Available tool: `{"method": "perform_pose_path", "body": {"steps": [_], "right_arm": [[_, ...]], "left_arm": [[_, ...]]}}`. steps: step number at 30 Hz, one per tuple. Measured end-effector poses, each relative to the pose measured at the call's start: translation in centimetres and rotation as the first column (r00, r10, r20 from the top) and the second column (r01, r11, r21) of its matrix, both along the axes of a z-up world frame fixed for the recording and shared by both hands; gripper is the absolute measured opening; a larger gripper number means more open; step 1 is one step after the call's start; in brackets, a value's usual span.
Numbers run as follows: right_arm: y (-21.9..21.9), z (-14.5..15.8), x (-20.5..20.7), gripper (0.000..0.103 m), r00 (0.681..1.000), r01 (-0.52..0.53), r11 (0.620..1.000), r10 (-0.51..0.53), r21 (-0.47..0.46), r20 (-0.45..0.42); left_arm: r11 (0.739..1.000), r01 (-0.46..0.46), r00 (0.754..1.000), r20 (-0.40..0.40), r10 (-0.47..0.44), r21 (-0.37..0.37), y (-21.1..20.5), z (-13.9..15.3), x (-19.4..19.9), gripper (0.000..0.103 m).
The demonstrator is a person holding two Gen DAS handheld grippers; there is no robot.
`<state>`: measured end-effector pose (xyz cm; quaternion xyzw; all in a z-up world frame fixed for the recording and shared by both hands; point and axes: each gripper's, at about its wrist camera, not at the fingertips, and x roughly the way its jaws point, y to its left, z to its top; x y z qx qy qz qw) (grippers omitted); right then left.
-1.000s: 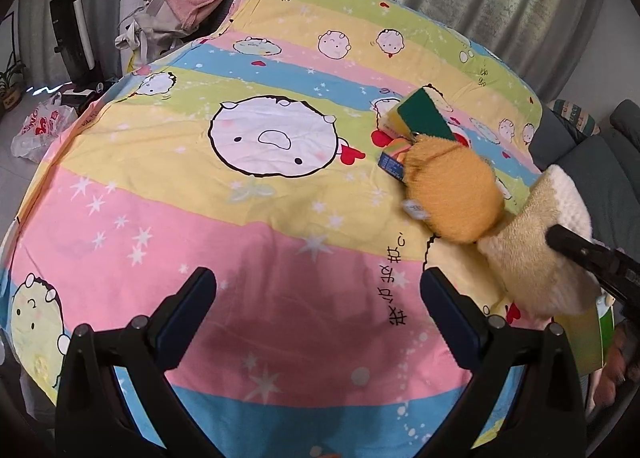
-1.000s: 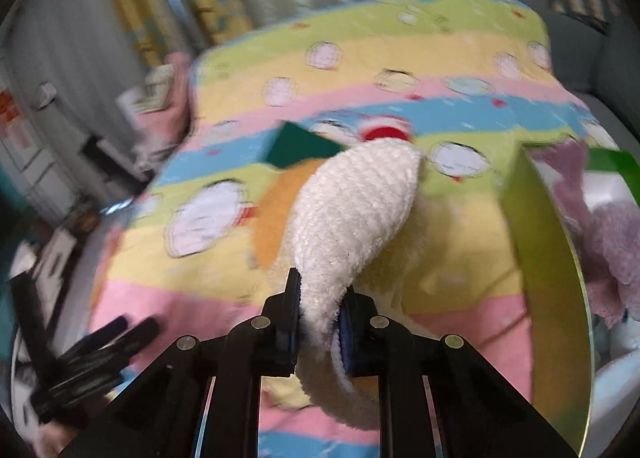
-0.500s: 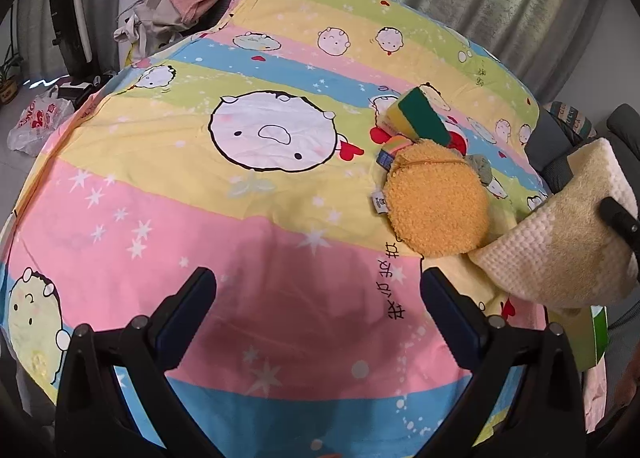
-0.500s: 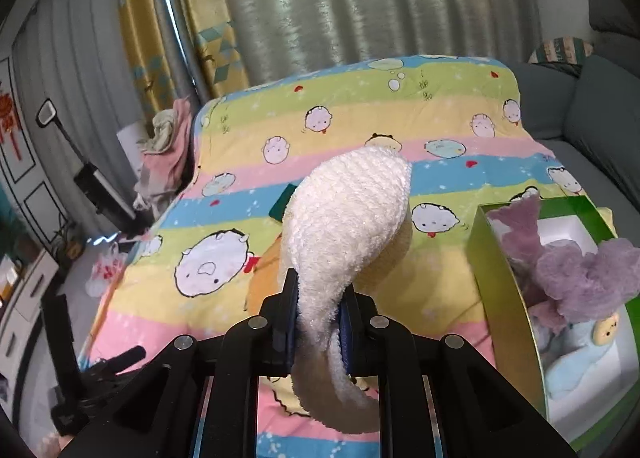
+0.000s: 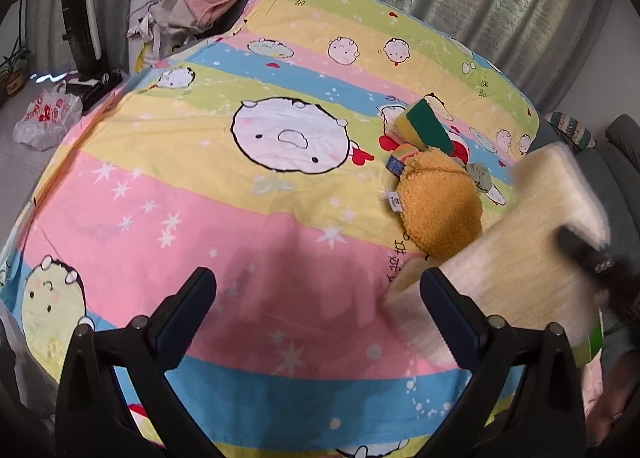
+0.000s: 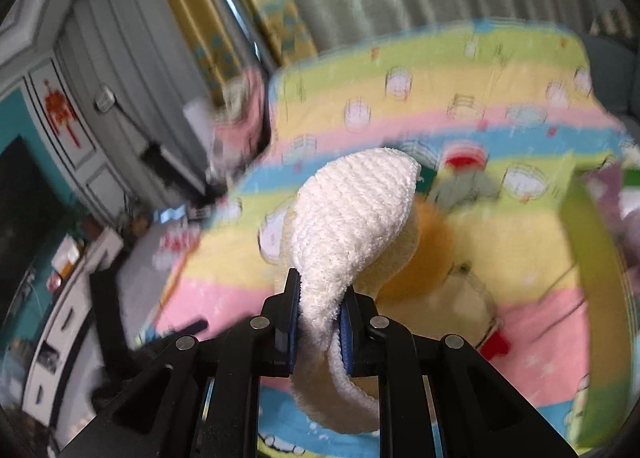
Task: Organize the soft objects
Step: 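Lift the cream knit cloth with the right gripper toward the box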
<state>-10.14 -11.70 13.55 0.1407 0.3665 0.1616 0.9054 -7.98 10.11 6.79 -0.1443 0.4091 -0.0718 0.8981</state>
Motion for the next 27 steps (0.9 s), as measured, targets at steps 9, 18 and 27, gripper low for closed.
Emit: {"method": "perform_pose_path", "body": {"steps": [9, 18, 27], "right_arm": [[0.9, -7.2, 2.9, 0.018, 0.947, -0.087, 0.996, 0.073, -0.030, -0.314], [-3.1, -3.1, 1.2, 0.072, 0.982, 0.004, 0.996, -0.020, -0.085, -0.190], [-3.0, -8.1, 4.4, 0.074, 0.934, -0.056, 0.997, 0.074, 0.061, -0.350]], "left_arm": [[0.990, 0.117, 0.991, -0.063, -0.122, -0.079, -1.6, -0.9, -1.0, 0.101], [0.961, 0.240, 0.961, -0.106, -0.255, -0.135, -5.2, -1.7, -2.5, 0.101], [0.951, 0.281, 0.948, -0.116, -0.296, -0.128, -8.9, -3.0, -1.6, 0.075]]}}
